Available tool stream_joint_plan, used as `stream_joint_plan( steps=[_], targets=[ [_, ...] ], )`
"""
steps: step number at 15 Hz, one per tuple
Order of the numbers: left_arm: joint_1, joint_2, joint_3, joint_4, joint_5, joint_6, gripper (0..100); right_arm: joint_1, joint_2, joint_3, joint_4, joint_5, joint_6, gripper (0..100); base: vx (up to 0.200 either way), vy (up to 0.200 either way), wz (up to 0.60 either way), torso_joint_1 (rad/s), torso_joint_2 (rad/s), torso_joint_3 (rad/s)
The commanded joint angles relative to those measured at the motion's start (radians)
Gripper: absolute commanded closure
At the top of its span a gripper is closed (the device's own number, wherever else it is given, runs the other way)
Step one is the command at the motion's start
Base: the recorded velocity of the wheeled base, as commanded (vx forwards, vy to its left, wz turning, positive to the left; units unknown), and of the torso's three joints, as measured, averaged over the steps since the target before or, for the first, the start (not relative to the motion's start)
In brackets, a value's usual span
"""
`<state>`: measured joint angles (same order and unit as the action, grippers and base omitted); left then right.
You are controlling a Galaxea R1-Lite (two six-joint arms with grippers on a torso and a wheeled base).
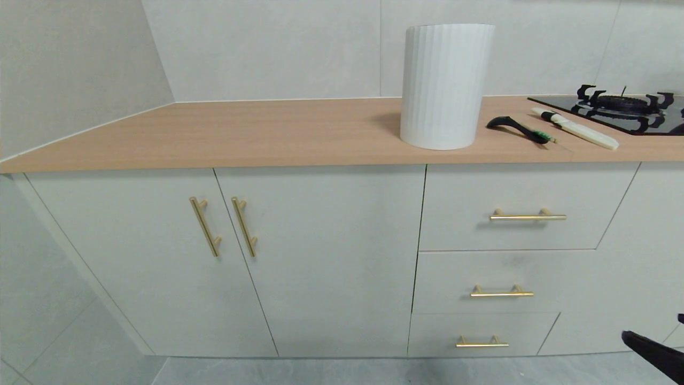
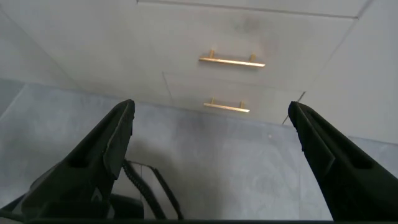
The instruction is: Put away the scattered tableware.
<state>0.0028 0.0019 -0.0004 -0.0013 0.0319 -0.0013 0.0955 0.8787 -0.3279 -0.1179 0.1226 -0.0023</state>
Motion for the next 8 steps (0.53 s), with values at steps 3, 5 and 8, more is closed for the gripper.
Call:
stream_joint_plan(
  steps=[3,5,8],
  targets=[
    [0.0,0.0,0.0,0.0,0.0,0.0,0,0.018,0.542,-0.069,-0.296,-0.008,-0.001,0,0.0,0.0,0.0,0.0,0.0,0.0],
    [0.0,0.0,0.0,0.0,0.0,0.0,0,0.018,0.721,-0.119,-0.39,-0.008,-0.001,0,0.0,0.0,0.0,0.0,0.0,0.0],
    [0.0,0.0,0.0,0.0,0.0,0.0,0,0.018,0.925,-0.215,-0.471,-0.024,-0.002,0,0.0,0.0,0.0,0.0,0.0,0.0]
  ],
)
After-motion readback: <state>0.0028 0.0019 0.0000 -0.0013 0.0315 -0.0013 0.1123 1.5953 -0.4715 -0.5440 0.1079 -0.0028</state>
